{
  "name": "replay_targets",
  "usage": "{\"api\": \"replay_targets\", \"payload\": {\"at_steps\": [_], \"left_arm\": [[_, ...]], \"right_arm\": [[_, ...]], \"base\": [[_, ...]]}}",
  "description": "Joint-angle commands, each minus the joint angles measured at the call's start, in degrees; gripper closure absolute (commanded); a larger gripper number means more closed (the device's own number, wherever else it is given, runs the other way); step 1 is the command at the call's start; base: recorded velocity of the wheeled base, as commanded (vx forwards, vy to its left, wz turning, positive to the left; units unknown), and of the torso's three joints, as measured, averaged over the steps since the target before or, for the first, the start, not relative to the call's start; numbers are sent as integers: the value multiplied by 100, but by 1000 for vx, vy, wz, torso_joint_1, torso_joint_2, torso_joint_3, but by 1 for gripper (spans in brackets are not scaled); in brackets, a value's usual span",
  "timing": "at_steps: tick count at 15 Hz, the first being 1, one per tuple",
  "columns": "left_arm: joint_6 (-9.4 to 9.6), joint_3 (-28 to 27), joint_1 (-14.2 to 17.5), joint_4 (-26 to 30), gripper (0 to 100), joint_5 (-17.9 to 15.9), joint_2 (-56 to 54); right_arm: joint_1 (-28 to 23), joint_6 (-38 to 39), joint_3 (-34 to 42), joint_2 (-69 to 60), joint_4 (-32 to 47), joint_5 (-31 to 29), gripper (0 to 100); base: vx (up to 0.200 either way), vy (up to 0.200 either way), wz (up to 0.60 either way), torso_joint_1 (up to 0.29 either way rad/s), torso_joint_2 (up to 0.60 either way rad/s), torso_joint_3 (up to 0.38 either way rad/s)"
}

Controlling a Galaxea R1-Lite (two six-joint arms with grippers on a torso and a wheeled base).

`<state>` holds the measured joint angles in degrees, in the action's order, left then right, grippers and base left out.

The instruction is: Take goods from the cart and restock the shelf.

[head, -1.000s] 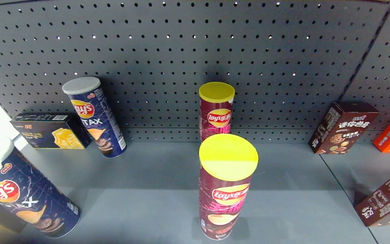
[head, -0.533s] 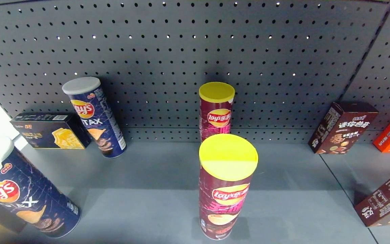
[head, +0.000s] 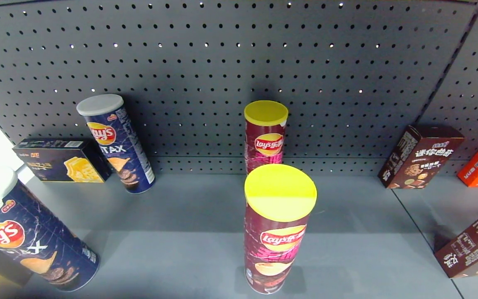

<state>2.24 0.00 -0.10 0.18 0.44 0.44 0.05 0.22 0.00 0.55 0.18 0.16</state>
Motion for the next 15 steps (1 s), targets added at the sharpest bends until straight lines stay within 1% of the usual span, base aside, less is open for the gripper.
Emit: {"api": "replay_targets", "payload": {"at_steps": [1,4,6,15], "left_arm": [[-5,0,1,-1,0,-9,0],[-5,0,1,-1,0,-26,0],[-40,0,1,-1,0,-18,0],[-31,0,1,-1,0,-9,0]], "right_arm": [[4,4,0,7,-1,2,0],[4,4,0,-2,-1,2,0],[4,4,0,-2,-1,2,0],[4,4,0,7,-1,11,0]], "base": [[0,0,0,0,0,0],[0,0,0,0,0,0],[0,0,0,0,0,0],[0,0,0,0,0,0]]}}
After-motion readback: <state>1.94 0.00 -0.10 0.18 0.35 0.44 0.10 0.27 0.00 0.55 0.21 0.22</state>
